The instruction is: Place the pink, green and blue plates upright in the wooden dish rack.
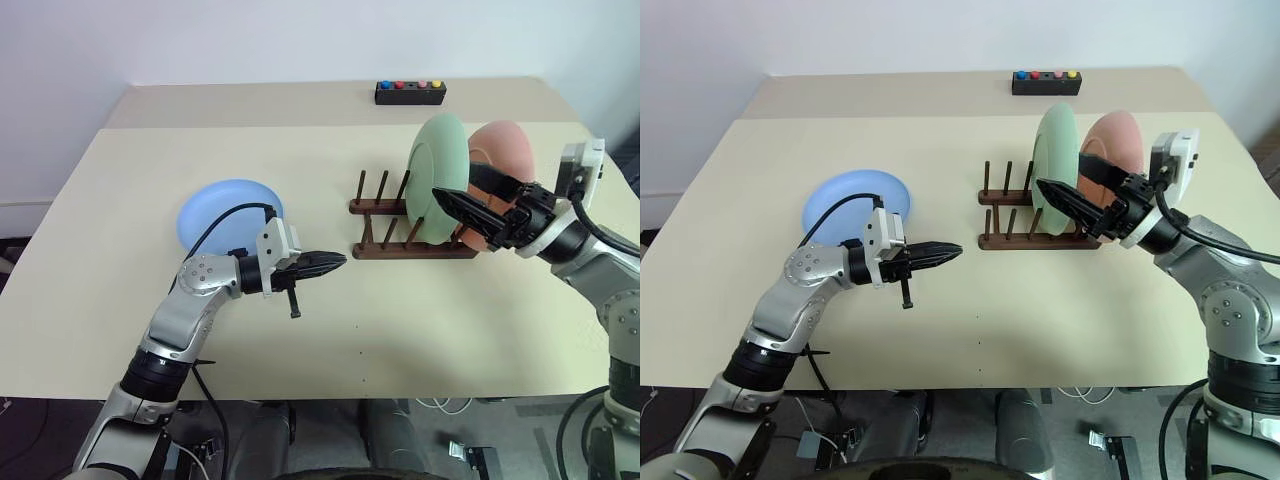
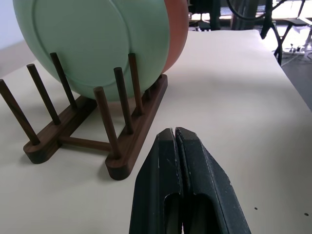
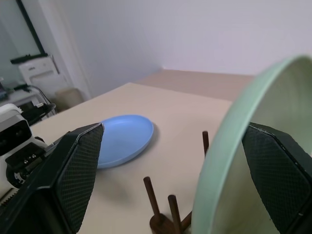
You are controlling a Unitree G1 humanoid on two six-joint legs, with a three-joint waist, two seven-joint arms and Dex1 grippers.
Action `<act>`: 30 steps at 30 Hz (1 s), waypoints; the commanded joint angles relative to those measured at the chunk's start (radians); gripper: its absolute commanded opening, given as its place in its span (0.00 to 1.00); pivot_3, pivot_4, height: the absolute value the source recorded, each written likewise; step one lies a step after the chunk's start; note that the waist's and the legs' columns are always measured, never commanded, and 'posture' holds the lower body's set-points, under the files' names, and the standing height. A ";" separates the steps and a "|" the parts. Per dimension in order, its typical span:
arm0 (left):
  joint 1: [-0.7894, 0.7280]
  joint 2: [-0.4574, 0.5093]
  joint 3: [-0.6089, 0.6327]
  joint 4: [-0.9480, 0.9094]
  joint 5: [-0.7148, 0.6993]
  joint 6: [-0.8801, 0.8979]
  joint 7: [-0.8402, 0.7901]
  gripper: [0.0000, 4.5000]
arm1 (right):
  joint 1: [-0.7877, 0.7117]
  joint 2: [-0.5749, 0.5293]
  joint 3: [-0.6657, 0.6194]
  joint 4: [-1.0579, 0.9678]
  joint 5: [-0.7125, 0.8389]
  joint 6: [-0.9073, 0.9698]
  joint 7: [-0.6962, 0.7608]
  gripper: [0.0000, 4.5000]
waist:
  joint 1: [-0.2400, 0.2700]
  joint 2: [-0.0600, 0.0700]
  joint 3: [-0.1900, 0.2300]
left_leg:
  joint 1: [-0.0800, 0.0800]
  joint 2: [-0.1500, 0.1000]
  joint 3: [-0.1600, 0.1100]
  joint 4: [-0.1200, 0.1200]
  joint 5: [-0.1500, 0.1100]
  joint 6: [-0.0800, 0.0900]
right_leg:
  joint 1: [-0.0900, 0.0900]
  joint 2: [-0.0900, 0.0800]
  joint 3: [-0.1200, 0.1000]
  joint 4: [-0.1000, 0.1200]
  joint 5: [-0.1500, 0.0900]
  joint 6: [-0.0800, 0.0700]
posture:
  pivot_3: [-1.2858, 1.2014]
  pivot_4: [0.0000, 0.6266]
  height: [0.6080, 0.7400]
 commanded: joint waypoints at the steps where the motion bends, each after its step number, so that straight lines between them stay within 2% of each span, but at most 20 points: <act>1: -0.009 -0.004 0.005 -0.034 -0.011 -0.010 -0.003 0.00 | -0.035 -0.037 -0.034 -0.065 -0.044 -0.044 -0.004 0.99 | 0.000 0.000 0.000 | 0.000 0.000 0.000 0.000 0.000 0.000 | 0.000 0.000 0.000 0.000 0.000 0.000 | 0.52 0.24 1.00; 10: -0.012 0.001 0.020 -0.028 -0.010 -0.004 0.005 0.00 | -0.073 -0.144 -0.046 -0.101 -0.184 -0.128 0.036 0.99 | 0.001 0.000 0.000 | 0.000 0.000 0.000 0.000 0.000 0.000 | -0.001 0.000 0.000 0.000 0.000 0.000 | 0.52 0.24 1.00; 15: -0.009 0.014 0.034 -0.024 -0.011 -0.007 0.006 0.00 | -0.071 -0.188 -0.076 -0.111 -0.184 -0.130 0.076 0.99 | 0.000 0.000 0.000 | 0.000 0.000 0.000 0.000 0.000 0.000 | 0.000 0.000 0.000 0.000 0.000 0.000 | 0.52 0.24 1.00; 23: -0.027 0.030 0.086 0.004 -0.019 0.030 0.041 0.00 | -0.104 -0.198 -0.067 -0.165 -0.174 -0.140 0.100 0.99 | 0.000 0.000 0.000 | 0.000 0.000 0.000 0.000 0.000 0.000 | -0.001 0.000 0.000 0.000 0.000 0.000 | 0.52 0.24 1.00; 25: -0.048 0.029 0.144 0.020 -0.056 0.095 0.093 0.12 | -0.114 -0.205 -0.036 -0.202 -0.199 -0.159 0.116 1.00 | -0.001 0.000 0.000 | 0.000 0.000 0.000 0.000 0.000 0.000 | -0.001 0.000 0.000 0.000 0.000 0.000 | 0.52 0.24 1.00; 27: -0.061 0.032 0.182 0.029 -0.074 0.125 0.120 0.28 | -0.119 -0.210 -0.004 -0.222 -0.233 -0.179 0.127 1.00 | -0.002 0.000 0.000 | 0.000 0.000 0.000 0.000 0.000 0.000 | -0.001 0.000 0.000 0.000 0.000 0.000 | 0.52 0.24 1.00; 29: -0.073 0.046 0.233 0.048 -0.053 0.130 0.180 0.50 | -0.126 -0.213 0.054 -0.237 -0.306 -0.224 0.139 1.00 | -0.002 0.000 0.000 | -0.001 0.000 0.000 0.000 0.000 0.000 | -0.001 0.000 0.000 0.000 0.000 0.000 | 0.52 0.24 1.00; 30: -0.081 0.054 0.256 0.062 -0.037 0.131 0.215 0.64 | -0.130 -0.212 0.083 -0.243 -0.339 -0.244 0.145 1.00 | -0.002 0.000 0.000 | -0.001 0.000 0.000 0.000 0.000 0.000 | -0.001 0.000 0.000 0.000 0.000 0.000 | 0.52 0.24 1.00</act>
